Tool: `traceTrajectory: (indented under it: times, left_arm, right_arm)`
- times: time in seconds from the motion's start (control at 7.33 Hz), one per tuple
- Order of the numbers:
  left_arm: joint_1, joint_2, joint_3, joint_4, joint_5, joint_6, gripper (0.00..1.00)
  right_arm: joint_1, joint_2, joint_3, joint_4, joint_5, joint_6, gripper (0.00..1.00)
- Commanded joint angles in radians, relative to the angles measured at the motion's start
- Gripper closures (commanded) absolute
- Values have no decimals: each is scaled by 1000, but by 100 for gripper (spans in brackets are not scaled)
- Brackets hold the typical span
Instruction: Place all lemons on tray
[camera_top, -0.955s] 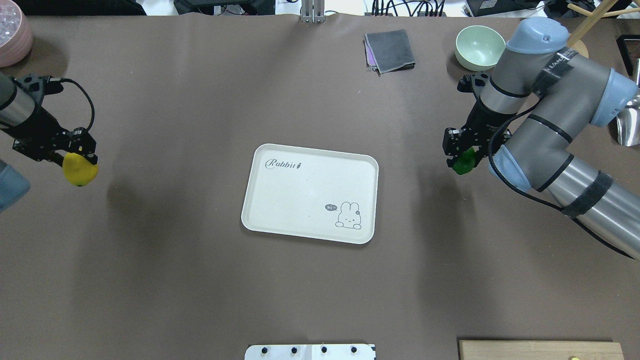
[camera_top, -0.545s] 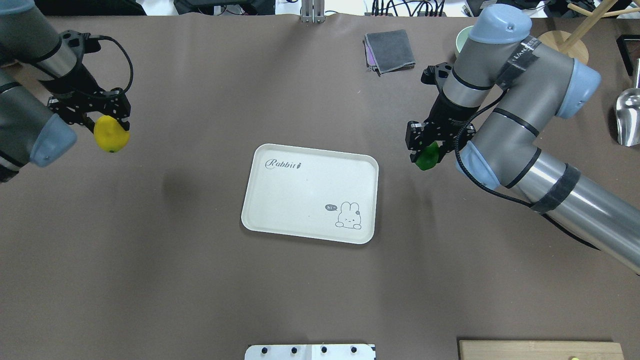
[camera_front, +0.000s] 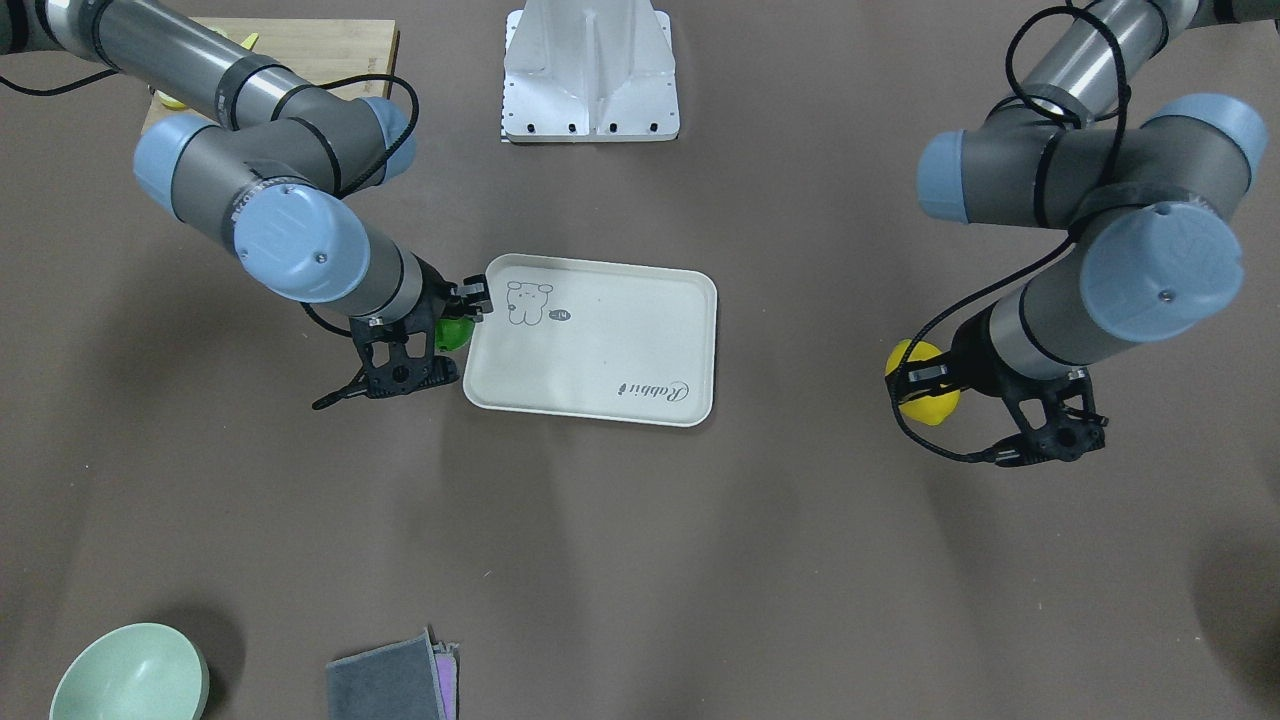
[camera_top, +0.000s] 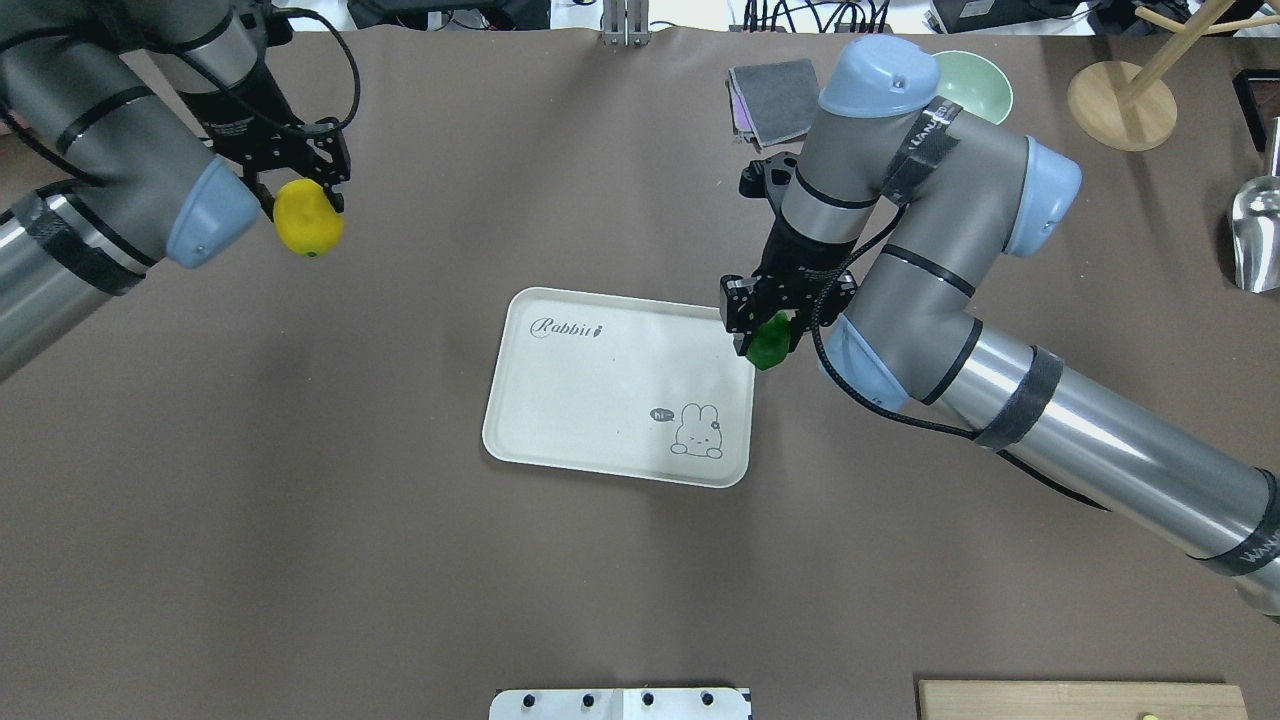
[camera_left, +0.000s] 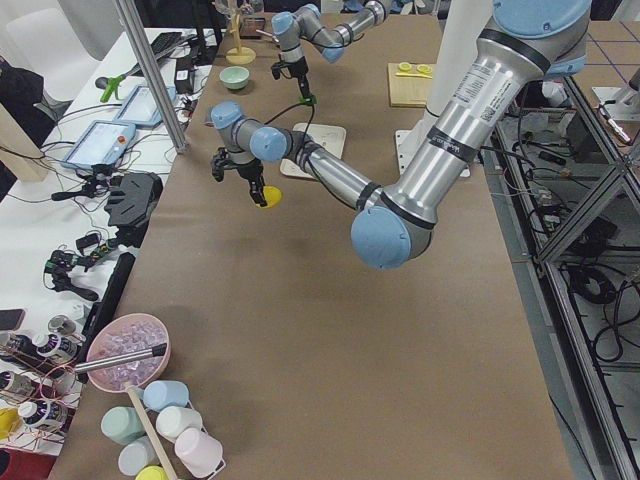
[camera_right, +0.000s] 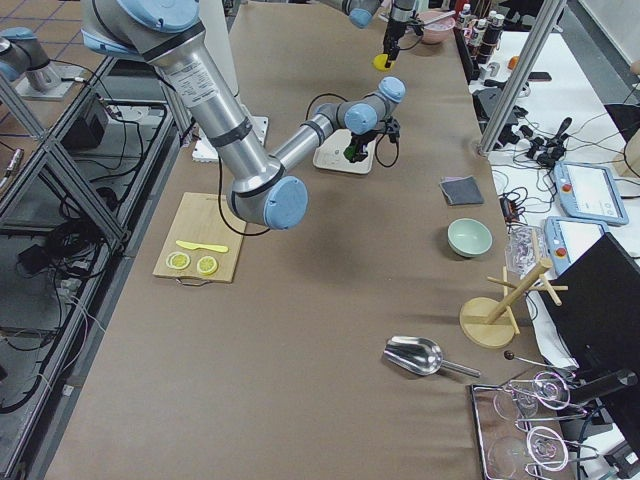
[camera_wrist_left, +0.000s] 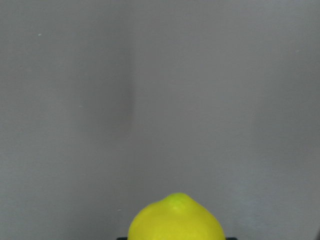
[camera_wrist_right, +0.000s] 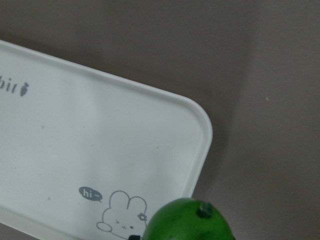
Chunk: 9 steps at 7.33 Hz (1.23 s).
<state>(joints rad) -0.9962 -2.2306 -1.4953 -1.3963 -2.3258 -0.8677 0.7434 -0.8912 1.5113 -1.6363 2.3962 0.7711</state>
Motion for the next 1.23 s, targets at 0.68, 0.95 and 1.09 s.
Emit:
traceTrajectory:
  times: [0.68, 0.95, 1.09]
  left_arm:
    - [217, -167, 41, -70, 120, -384, 100]
    - [267, -170, 26, -128, 141, -477, 100]
    - [286, -170, 17, -130, 143, -506, 100]
  right_arm:
    - [-85, 44, -128, 225, -104, 5, 1]
    - [-81, 43, -126, 227, -103, 5, 0]
    - [-70, 43, -122, 225, -100, 5, 0]
